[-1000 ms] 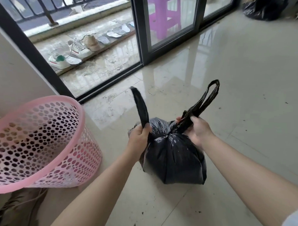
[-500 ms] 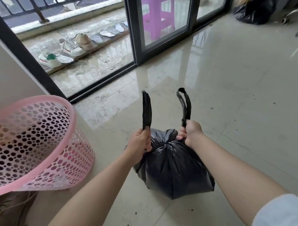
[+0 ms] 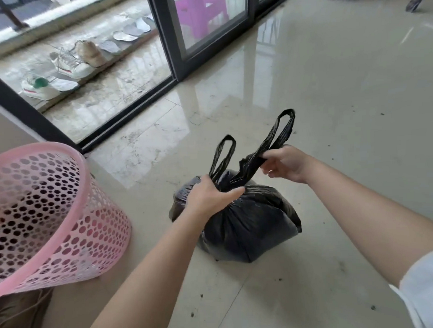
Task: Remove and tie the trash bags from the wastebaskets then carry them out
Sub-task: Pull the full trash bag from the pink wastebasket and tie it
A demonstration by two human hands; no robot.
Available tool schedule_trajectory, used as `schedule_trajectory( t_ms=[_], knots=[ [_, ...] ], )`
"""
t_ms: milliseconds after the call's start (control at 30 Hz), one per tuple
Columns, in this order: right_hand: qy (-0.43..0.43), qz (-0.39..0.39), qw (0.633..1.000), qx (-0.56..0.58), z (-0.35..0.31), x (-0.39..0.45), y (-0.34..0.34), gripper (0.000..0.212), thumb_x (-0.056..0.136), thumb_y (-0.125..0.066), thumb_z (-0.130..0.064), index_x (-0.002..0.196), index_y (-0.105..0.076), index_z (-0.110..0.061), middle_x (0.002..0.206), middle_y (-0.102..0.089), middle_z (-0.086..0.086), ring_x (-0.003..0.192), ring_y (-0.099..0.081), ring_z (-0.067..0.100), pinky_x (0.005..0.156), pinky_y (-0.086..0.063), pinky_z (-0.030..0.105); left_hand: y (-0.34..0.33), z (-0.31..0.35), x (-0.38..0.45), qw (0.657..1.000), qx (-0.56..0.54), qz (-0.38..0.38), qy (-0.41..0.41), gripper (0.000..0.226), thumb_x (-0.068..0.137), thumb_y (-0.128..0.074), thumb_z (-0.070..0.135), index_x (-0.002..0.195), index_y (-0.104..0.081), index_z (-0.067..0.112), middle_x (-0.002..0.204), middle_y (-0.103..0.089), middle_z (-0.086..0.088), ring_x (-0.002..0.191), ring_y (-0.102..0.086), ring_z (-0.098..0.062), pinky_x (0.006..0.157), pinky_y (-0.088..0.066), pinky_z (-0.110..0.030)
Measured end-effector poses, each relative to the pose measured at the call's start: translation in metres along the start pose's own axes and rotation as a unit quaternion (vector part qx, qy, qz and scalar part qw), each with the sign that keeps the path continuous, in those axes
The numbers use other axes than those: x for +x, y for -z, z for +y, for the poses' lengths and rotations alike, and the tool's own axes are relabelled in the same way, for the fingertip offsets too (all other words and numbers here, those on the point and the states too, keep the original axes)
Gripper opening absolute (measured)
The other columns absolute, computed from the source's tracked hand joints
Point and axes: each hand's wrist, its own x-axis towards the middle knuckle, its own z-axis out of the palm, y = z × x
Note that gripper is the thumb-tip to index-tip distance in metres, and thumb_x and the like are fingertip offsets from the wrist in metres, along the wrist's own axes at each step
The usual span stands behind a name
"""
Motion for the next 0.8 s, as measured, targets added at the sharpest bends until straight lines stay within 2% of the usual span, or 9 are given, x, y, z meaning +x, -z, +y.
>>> schedule_trajectory(
  t_ms=[200, 333, 433, 500, 600, 667, 700, 733, 800],
  knots=[
    [0.006, -0.114, 0.993, -0.011, -0.007, -0.013, 0.007, 0.021, 0.09, -0.042, -0.004, 0.079, -0.06, -0.006, 0.051, -0.068, -0.001, 0.045, -0.06, 0.006, 0.047, -0.043, 0.015, -0.023, 0.019, 0.012, 0.989, 0.125, 0.065, 0.044, 0.088, 0.074, -0.045, 0.075, 0.126, -0.044, 0.004, 0.128, -0.053, -0.018, 0.122, -0.05, -0.033, 0.095, -0.044, -0.037],
    [0.005, -0.139, 0.989, 0.048, -0.009, -0.014, 0.013, 0.027, 0.085, -0.046, -0.007, 0.076, -0.07, -0.014, 0.059, -0.072, -0.001, 0.053, -0.067, 0.009, 0.049, -0.049, 0.016, -0.027, 0.021, 0.014, 0.99, 0.115, 0.08, 0.027, 0.067, 0.09, -0.03, 0.059, 0.121, -0.053, 0.005, 0.124, -0.057, -0.019, 0.117, -0.054, -0.034, 0.091, -0.045, -0.037],
    [0.007, -0.033, 0.999, 0.013, -0.005, -0.011, 0.016, 0.022, 0.091, -0.038, -0.002, 0.09, -0.059, -0.011, 0.065, -0.07, 0.0, 0.054, -0.065, 0.008, 0.051, -0.049, 0.018, -0.021, 0.016, 0.012, 0.994, 0.052, 0.088, 0.023, 0.048, 0.095, -0.029, 0.035, 0.109, -0.062, 0.002, 0.111, -0.065, -0.019, 0.105, -0.06, -0.034, 0.08, -0.045, -0.034],
    [0.045, 0.067, 0.992, -0.097, 0.003, -0.006, 0.014, 0.021, 0.089, -0.042, 0.004, 0.101, -0.055, -0.009, 0.085, -0.064, 0.008, 0.074, -0.062, 0.017, 0.063, -0.047, 0.023, -0.014, 0.014, 0.012, 0.995, -0.022, 0.094, 0.019, 0.039, 0.094, -0.036, 0.028, 0.097, -0.063, 0.0, 0.094, -0.063, -0.018, 0.09, -0.057, -0.034, 0.072, -0.039, -0.031],
    [0.148, 0.136, 0.889, -0.411, 0.011, 0.001, 0.006, 0.054, 0.084, -0.056, -0.006, 0.136, -0.041, -0.007, 0.138, -0.046, 0.014, 0.129, -0.04, 0.029, 0.105, -0.034, 0.035, -0.005, 0.015, 0.012, 0.985, -0.153, 0.073, 0.006, 0.029, 0.091, -0.045, 0.02, 0.068, -0.052, 0.006, 0.07, -0.052, -0.01, 0.072, -0.047, -0.026, 0.063, -0.032, -0.028],
    [0.231, 0.11, 0.817, -0.517, 0.008, 0.001, -0.006, 0.077, 0.077, -0.058, -0.034, 0.145, -0.027, -0.014, 0.155, -0.022, 0.008, 0.144, -0.015, 0.029, 0.117, -0.014, 0.036, -0.002, 0.016, 0.011, 0.971, -0.237, 0.009, -0.014, 0.028, 0.089, -0.048, 0.011, 0.061, -0.051, 0.011, 0.063, -0.05, -0.007, 0.059, -0.044, -0.019, 0.053, -0.032, -0.026],
    [0.258, 0.086, 0.805, -0.528, 0.006, 0.001, -0.012, 0.084, 0.073, -0.055, -0.045, 0.146, -0.024, -0.016, 0.156, -0.016, 0.007, 0.145, -0.009, 0.03, 0.118, -0.011, 0.038, -0.001, 0.016, 0.01, 0.965, -0.261, -0.029, -0.022, 0.029, 0.088, -0.048, 0.008, 0.06, -0.052, 0.013, 0.055, -0.048, -0.003, 0.05, -0.042, -0.013, 0.046, -0.031, -0.021],
    [0.259, 0.059, 0.821, -0.505, 0.003, 0.0, -0.018, 0.084, 0.074, -0.057, -0.045, 0.146, -0.026, -0.016, 0.156, -0.018, 0.008, 0.145, -0.011, 0.029, 0.117, -0.013, 0.037, 0.001, 0.014, 0.009, 0.961, -0.268, -0.062, -0.03, 0.029, 0.089, -0.047, 0.008, 0.061, -0.054, 0.014, 0.043, -0.045, 0.002, 0.04, -0.039, -0.008, 0.039, -0.028, -0.017],
    [0.196, -0.02, 0.92, -0.339, -0.005, -0.005, -0.025, 0.063, 0.078, -0.066, -0.014, 0.136, -0.042, -0.009, 0.135, -0.046, 0.014, 0.128, -0.042, 0.028, 0.101, -0.035, 0.023, 0.004, 0.009, 0.01, 0.955, -0.275, -0.104, -0.039, 0.031, 0.093, -0.044, 0.014, 0.064, -0.056, 0.015, 0.028, -0.038, 0.008, 0.025, -0.029, -0.003, 0.03, -0.021, -0.014]
  ],
)
